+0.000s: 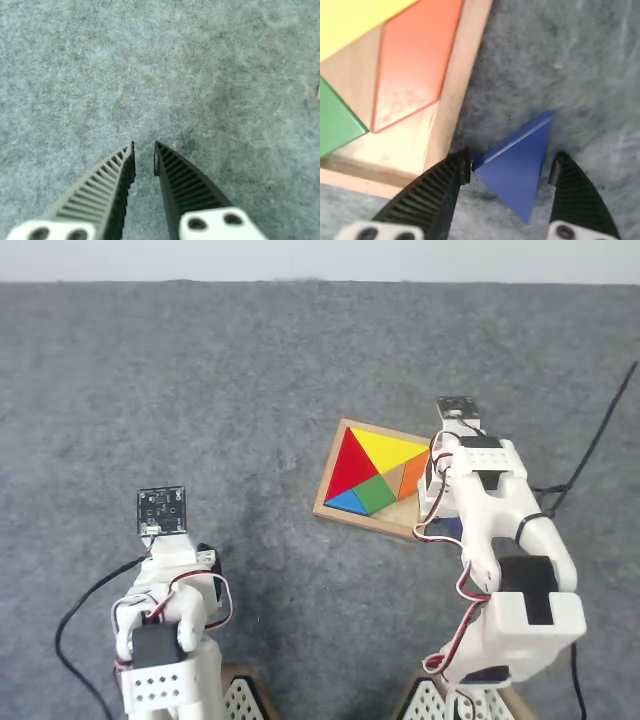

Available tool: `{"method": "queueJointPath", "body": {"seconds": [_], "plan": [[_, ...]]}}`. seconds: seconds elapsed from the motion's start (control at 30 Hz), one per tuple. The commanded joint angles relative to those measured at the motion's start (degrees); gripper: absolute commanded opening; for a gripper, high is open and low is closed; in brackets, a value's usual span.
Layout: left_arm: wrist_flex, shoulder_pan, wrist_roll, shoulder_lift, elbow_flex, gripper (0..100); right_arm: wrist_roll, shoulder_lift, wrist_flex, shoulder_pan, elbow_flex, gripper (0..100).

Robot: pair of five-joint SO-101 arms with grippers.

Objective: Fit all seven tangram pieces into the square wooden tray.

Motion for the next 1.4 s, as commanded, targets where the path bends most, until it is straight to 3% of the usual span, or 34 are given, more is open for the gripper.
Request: {"method": "queueJointPath", "body": {"seconds": [0.0,0.23,0.47,0.73,1.1,1.37], "plan": [[0.26,-0.18,0.53,-1.05,-0.66,6,-1.93,0.04,2.15,-0.22,-2.02,25.6],[0.26,-0.18,0.53,-1.05,-0.66,6,-1.67,-0.04,1.98,-0.13,-2.02,12.2],[0.26,-0.18,0.53,-1.05,-0.66,6,-1.05,-1.19,2.42,-0.13,-2.46,11.9],[0.26,-0.18,0.53,-1.05,-0.66,6,8.7,-13.49,7.96,-1.01,-5.27,11.8],[0.26,-0.18,0.53,-1.05,-0.66,6,35.87,-14.11,18.59,-15.78,-15.74,11.8],[0.26,-0.18,0.53,-1.05,-0.66,6,65.14,-10.42,18.68,-18.68,-15.74,11.8]]}}
